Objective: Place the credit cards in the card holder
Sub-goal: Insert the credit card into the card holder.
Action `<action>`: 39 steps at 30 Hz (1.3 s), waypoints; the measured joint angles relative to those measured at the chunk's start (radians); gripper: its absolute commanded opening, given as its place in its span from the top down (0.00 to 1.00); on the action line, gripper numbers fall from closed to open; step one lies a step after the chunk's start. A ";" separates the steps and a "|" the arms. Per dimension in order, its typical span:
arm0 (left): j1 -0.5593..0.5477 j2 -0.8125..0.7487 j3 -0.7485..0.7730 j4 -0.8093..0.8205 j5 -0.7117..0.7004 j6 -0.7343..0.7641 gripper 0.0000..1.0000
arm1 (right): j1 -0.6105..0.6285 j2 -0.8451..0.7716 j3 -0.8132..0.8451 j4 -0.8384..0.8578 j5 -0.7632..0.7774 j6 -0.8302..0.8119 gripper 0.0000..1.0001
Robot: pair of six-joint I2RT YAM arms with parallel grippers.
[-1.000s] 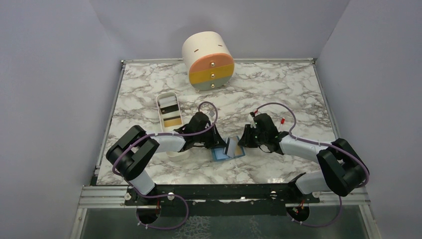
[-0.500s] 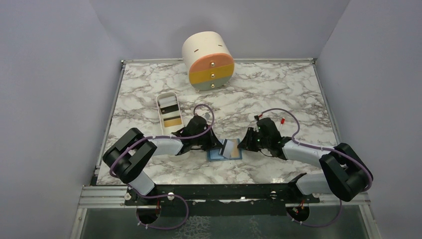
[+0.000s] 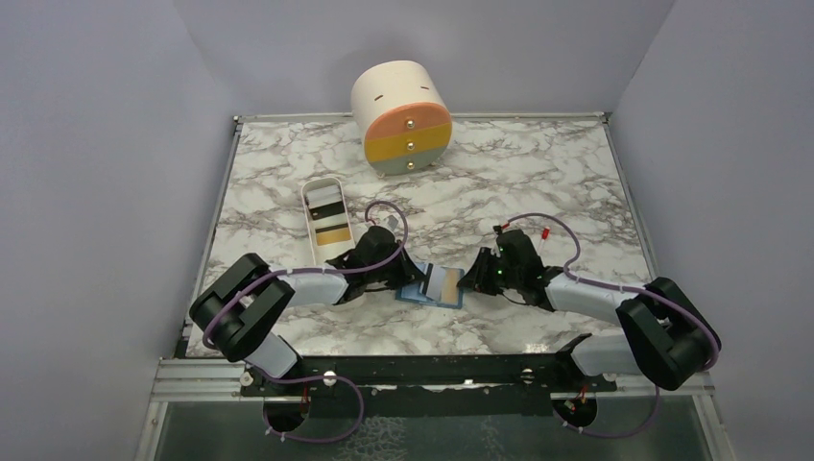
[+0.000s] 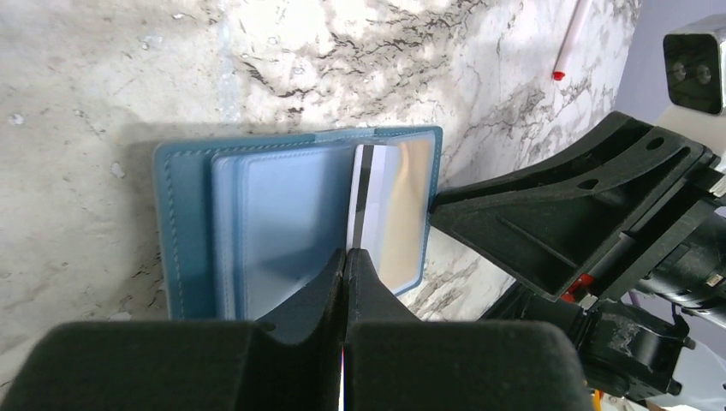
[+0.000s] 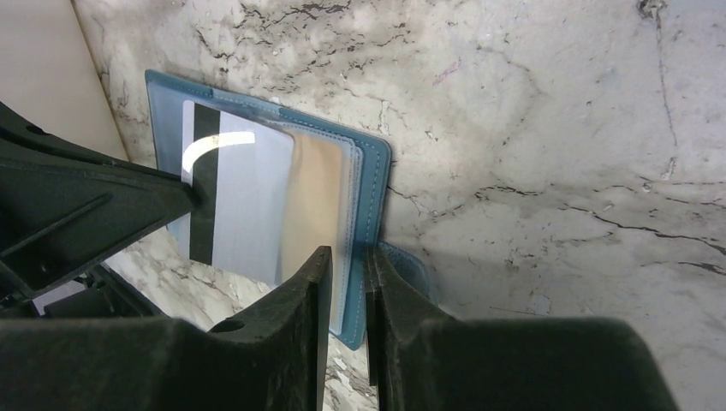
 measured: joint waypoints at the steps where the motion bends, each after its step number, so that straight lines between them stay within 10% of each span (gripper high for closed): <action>1: 0.000 -0.002 -0.003 0.004 -0.005 0.000 1.00 | 0.000 -0.001 -0.002 0.000 -0.002 0.003 0.80; 21: -0.039 0.011 -0.047 0.093 -0.057 -0.028 1.00 | 0.000 -0.006 -0.016 0.018 -0.007 0.053 0.80; 39: -0.097 0.102 0.047 0.102 -0.046 0.023 0.80 | 0.001 0.031 0.029 -0.009 0.008 0.015 0.80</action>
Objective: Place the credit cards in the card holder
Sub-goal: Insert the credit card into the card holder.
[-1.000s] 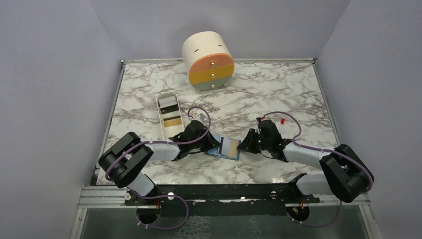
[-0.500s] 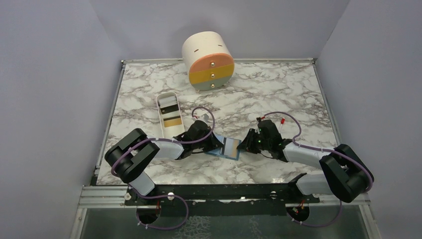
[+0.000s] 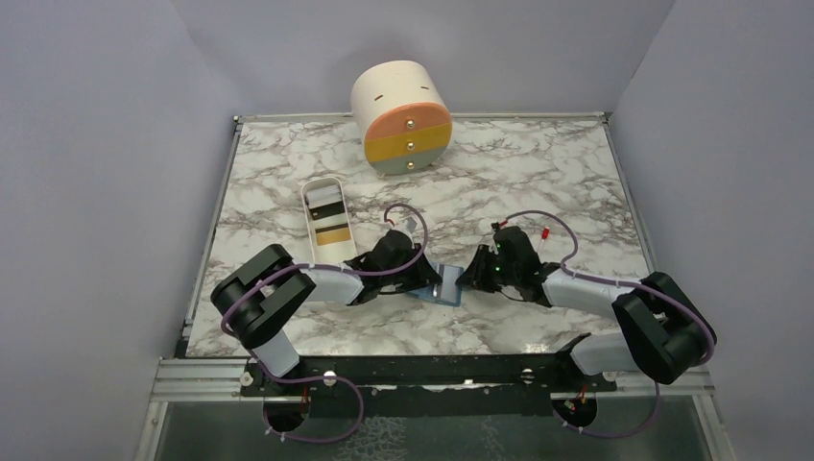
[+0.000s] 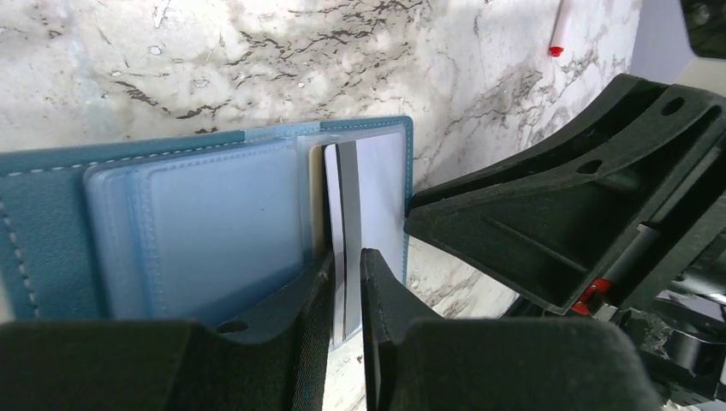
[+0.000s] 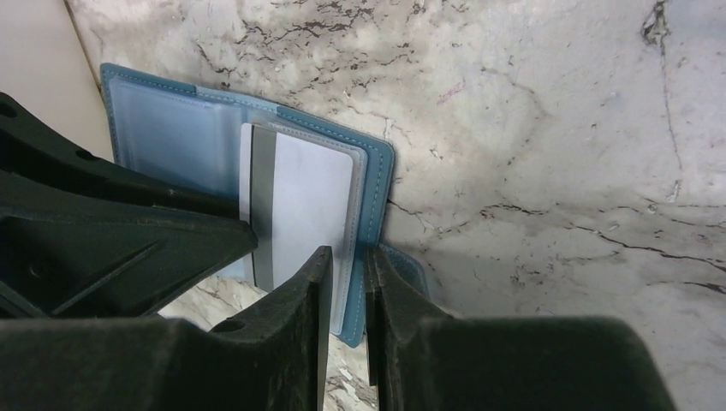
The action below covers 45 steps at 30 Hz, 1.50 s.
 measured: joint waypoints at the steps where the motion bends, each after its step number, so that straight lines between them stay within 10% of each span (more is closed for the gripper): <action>1: -0.001 0.005 0.003 0.000 0.000 0.001 0.80 | 0.000 0.001 0.003 -0.002 0.003 -0.005 0.80; 26: -0.036 -0.059 0.214 -0.290 -0.127 0.216 0.42 | 0.000 -0.128 0.076 -0.199 0.190 -0.176 0.72; 45: 0.082 -0.328 0.453 -0.730 -0.509 1.081 0.40 | 0.000 -0.203 0.113 -0.256 0.170 -0.238 0.72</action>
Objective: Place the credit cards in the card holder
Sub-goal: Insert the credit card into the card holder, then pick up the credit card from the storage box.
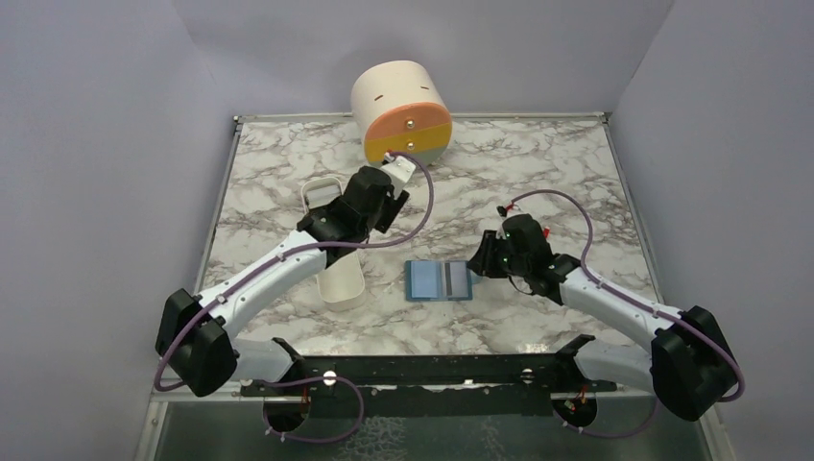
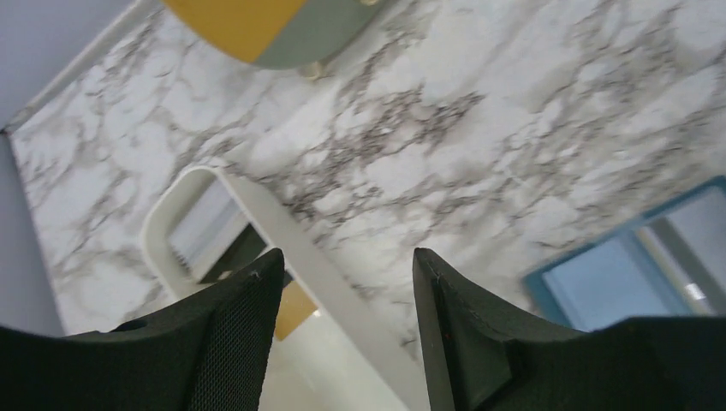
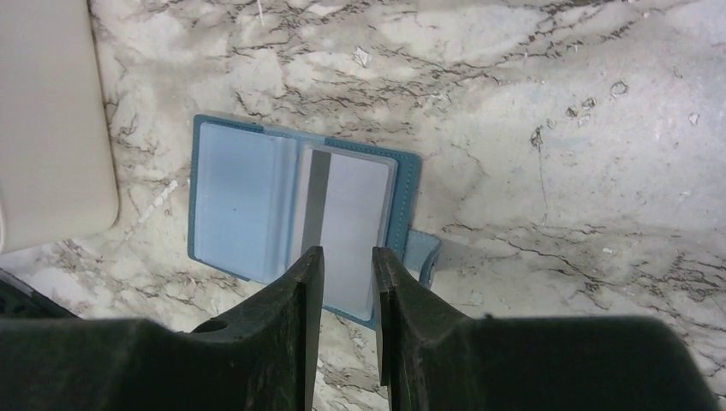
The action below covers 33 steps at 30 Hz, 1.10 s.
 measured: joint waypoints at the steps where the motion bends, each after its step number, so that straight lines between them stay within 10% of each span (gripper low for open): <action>1: 0.029 0.001 0.009 -0.016 -0.005 0.041 0.40 | 0.000 0.000 0.006 0.000 -0.004 -0.004 0.72; 16: 0.348 0.074 -0.047 -0.014 0.034 0.498 0.38 | 0.000 0.017 0.057 -0.021 -0.044 -0.041 0.73; 33: 0.411 0.207 -0.135 0.181 0.058 0.702 0.38 | 0.000 0.026 0.057 -0.027 -0.051 -0.039 0.73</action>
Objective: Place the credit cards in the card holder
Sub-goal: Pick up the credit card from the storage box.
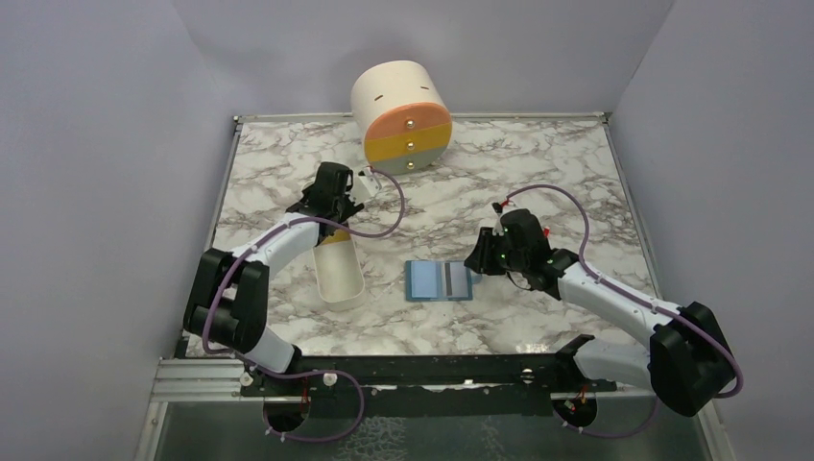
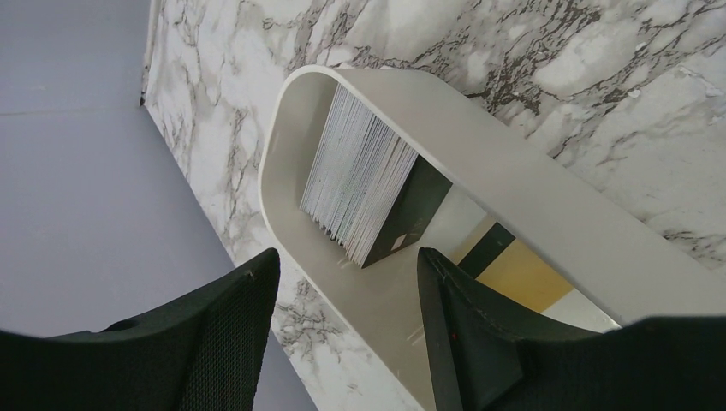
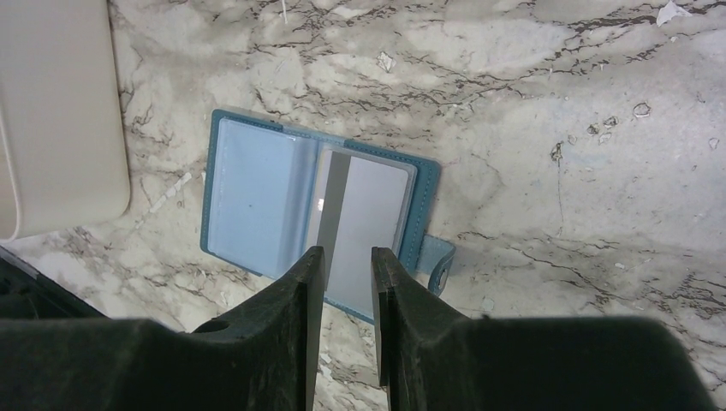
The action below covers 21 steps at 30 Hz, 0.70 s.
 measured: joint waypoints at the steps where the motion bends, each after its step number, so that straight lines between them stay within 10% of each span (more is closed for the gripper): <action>1: 0.006 0.013 0.006 0.003 0.003 0.006 0.38 | 0.000 0.000 0.000 0.000 0.000 0.000 0.73; 21: 0.042 0.151 0.032 0.088 0.045 0.095 0.42 | 0.000 0.026 0.006 0.000 0.000 0.023 0.74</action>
